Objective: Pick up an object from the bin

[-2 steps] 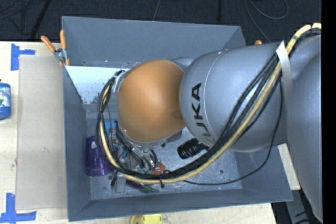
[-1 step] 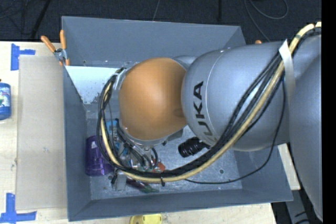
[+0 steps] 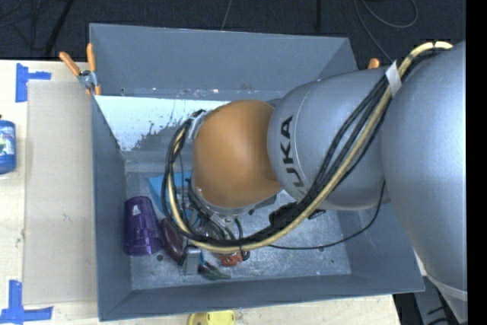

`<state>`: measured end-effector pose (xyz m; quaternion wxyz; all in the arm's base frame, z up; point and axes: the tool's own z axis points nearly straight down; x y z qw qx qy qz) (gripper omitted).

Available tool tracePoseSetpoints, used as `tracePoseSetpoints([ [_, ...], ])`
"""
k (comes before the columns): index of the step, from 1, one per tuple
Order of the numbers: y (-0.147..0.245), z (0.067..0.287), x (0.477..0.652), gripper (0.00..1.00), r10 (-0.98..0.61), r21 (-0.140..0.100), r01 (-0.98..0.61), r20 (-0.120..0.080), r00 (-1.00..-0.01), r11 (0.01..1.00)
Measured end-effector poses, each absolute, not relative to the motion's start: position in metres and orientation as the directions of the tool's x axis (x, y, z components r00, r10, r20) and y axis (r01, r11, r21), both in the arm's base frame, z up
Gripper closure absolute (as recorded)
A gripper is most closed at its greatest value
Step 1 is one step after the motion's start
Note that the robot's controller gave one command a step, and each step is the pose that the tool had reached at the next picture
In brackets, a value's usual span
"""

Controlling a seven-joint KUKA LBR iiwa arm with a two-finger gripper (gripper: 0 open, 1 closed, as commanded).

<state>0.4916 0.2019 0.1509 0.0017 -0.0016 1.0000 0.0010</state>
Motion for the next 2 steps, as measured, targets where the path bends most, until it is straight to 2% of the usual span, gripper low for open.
tracePoseSetpoints([
  [1,0.192,0.136,0.497,0.0,0.0,0.0,0.0,-0.001,-1.0,1.0],
  [2,0.193,0.147,0.499,0.0,-0.007,-0.005,-0.007,0.014,-1.0,1.0],
])
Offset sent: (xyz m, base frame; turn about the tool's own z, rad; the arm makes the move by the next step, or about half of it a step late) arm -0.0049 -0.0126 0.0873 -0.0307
